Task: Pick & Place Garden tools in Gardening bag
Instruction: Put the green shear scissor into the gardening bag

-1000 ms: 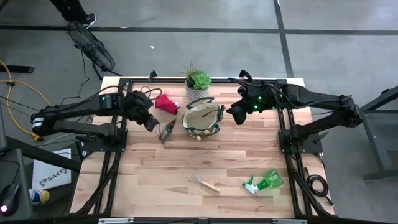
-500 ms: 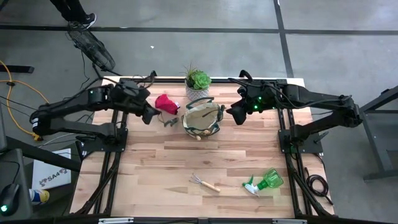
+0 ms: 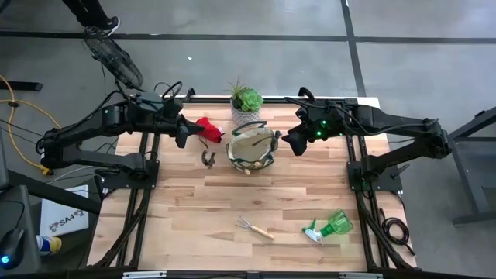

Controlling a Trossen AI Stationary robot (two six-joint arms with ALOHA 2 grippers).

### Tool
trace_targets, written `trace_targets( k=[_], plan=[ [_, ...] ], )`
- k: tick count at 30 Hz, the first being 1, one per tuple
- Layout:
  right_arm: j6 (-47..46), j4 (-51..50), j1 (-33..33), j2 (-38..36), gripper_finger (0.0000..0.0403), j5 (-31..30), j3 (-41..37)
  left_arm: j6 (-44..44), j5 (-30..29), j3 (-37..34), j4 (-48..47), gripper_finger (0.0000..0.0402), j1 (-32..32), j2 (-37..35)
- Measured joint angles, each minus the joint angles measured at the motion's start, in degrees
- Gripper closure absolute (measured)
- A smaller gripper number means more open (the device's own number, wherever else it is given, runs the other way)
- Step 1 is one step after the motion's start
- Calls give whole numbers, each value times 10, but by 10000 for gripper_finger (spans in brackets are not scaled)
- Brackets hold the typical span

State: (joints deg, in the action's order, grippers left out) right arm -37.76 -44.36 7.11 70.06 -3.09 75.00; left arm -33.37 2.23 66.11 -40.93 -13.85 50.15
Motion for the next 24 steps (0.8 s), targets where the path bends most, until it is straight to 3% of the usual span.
trace_targets(
  k=[24],
  plan=[
    [0, 0, 0, 0, 215, 0, 0, 6, 28, 0, 151, 401, 0, 4]
  ],
)
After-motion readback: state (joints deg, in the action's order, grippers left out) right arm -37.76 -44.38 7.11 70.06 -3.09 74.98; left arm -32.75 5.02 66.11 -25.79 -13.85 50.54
